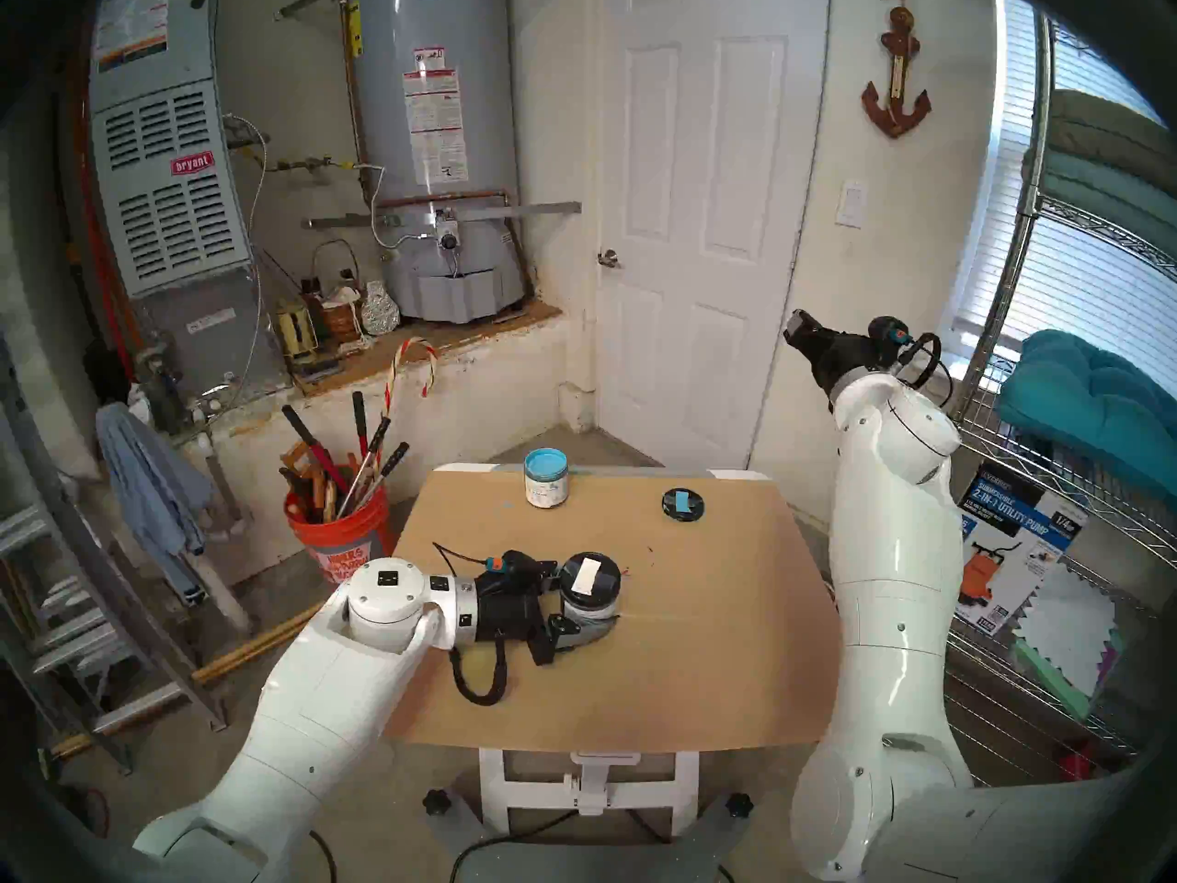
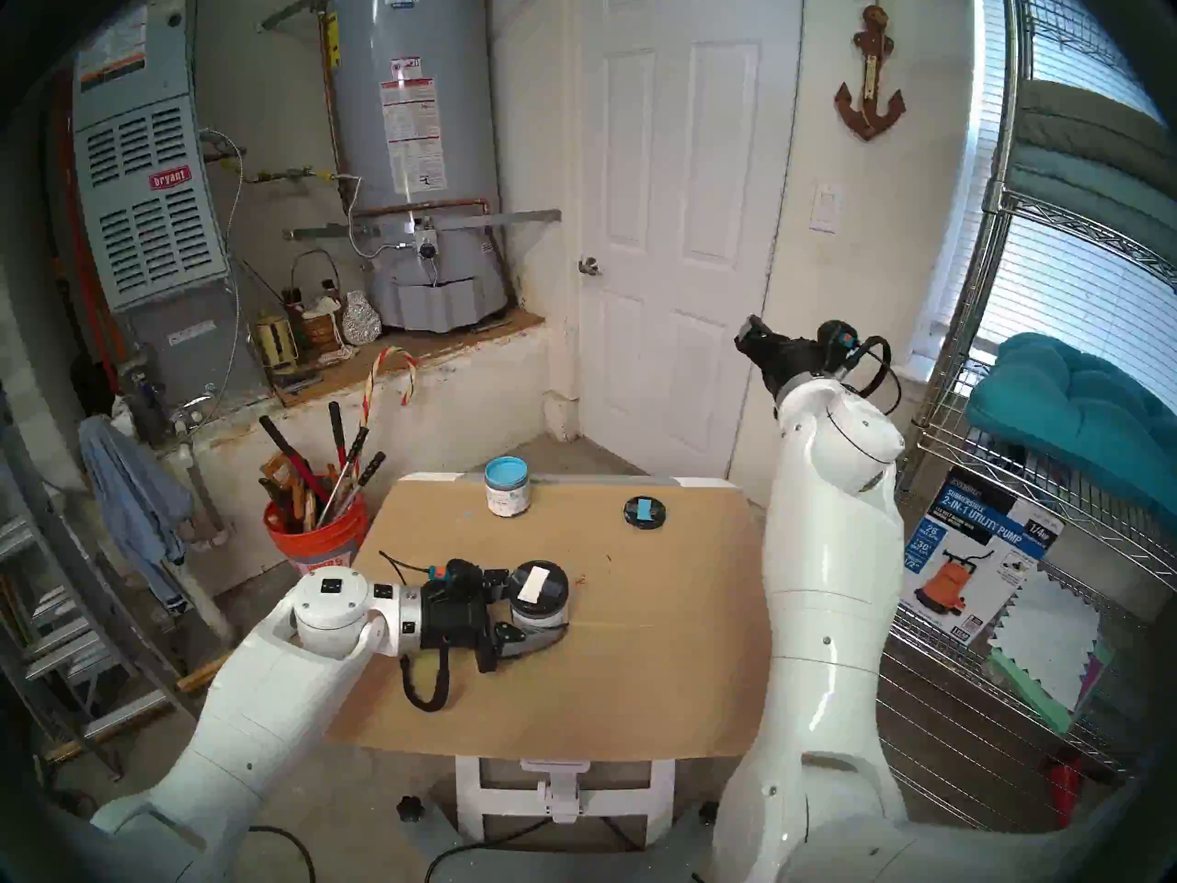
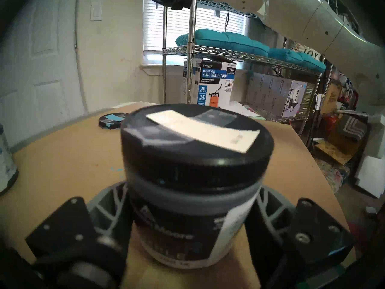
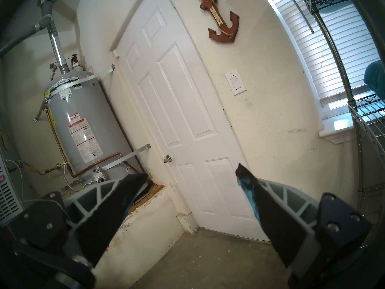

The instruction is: Open paint jar

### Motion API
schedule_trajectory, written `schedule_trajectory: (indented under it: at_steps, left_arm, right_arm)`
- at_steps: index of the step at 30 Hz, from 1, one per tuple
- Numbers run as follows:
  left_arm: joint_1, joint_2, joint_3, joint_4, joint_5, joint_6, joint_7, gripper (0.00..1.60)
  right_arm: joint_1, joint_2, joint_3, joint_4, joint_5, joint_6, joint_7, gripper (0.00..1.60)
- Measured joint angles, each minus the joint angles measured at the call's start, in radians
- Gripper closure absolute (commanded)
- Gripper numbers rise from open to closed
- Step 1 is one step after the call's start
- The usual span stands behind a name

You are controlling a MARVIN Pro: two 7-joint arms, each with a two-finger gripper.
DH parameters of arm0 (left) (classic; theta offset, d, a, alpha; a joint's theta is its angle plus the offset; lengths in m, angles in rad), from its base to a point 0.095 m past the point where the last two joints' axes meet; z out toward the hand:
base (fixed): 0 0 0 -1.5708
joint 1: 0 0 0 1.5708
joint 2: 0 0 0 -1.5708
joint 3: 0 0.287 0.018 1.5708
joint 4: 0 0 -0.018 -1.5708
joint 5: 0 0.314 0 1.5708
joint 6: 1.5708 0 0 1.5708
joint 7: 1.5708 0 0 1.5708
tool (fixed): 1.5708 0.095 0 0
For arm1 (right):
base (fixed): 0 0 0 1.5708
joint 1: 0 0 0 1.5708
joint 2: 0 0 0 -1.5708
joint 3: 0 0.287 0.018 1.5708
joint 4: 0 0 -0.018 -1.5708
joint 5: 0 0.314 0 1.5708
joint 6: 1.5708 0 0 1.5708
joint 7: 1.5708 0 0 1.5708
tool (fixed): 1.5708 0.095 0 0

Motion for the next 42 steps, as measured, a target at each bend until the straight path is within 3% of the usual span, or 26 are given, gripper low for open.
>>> schedule_trajectory:
  at_steps: [24, 42]
  left_arm:
    - [0.09, 0.024, -0.058, -0.039, -0.01, 0.019, 0.049, 1.6]
    - [0.05, 0.01, -0.073, 0.035, -0.028, -0.018, 0.056, 1.6]
  right_arm:
    - [0.0, 0.0, 0.0, 0.0, 0.0, 0.0, 0.0, 0.0]
    - [0.0, 0.0, 0.0, 0.0, 0.0, 0.0, 0.0, 0.0]
